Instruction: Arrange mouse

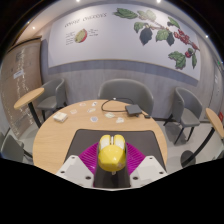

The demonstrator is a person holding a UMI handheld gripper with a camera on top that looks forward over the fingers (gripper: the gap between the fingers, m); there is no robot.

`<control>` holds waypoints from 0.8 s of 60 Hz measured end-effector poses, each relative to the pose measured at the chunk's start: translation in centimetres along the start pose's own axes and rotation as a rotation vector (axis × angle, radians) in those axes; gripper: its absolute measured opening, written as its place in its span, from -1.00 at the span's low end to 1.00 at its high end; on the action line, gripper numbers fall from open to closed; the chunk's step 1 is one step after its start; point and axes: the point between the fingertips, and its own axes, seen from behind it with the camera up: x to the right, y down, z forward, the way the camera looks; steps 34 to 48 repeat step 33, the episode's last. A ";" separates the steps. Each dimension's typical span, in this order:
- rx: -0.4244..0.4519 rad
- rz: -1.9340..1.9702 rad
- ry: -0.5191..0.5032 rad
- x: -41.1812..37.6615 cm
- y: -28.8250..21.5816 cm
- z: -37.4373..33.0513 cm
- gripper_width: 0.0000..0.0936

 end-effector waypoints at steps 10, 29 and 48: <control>-0.108 0.012 -0.023 1.2 4.7 1.5 -0.14; 0.018 -0.063 -0.195 0.8 2.6 -6.7 0.83; 0.029 -0.057 -0.213 1.7 3.2 -8.9 0.85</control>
